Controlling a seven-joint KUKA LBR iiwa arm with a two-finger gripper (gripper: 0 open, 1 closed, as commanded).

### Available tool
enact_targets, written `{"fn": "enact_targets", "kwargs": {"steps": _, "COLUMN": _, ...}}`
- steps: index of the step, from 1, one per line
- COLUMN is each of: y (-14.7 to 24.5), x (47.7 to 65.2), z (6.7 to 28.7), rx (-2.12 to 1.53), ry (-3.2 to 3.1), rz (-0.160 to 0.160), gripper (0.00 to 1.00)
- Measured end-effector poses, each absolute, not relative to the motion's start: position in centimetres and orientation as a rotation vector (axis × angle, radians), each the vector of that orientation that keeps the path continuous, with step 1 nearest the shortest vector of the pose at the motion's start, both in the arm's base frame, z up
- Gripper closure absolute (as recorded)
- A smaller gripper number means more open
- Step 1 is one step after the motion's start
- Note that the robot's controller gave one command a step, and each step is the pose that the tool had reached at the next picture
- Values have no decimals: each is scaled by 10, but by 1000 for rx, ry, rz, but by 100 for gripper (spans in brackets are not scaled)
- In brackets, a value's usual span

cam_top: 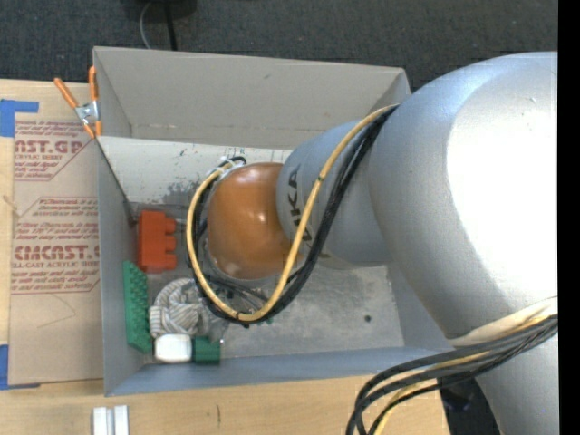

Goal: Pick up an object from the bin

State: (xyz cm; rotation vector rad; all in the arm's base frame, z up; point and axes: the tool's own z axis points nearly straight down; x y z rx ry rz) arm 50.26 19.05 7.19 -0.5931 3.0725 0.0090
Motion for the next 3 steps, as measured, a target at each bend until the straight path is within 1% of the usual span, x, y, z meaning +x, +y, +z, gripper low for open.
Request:
{"fn": "enact_targets", "kwargs": {"steps": 1, "y": 183, "x": 496, "z": 117, "rx": -612, "ry": 3079, "rz": 6, "gripper": 100}}
{"fn": "enact_targets", "kwargs": {"steps": 2, "y": 181, "x": 498, "z": 174, "rx": -629, "ry": 3065, "rz": 9, "gripper": 100}}
{"fn": "enact_targets", "kwargs": {"steps": 3, "y": 174, "x": 494, "z": 208, "rx": -580, "ry": 3085, "rz": 8, "gripper": 100}}
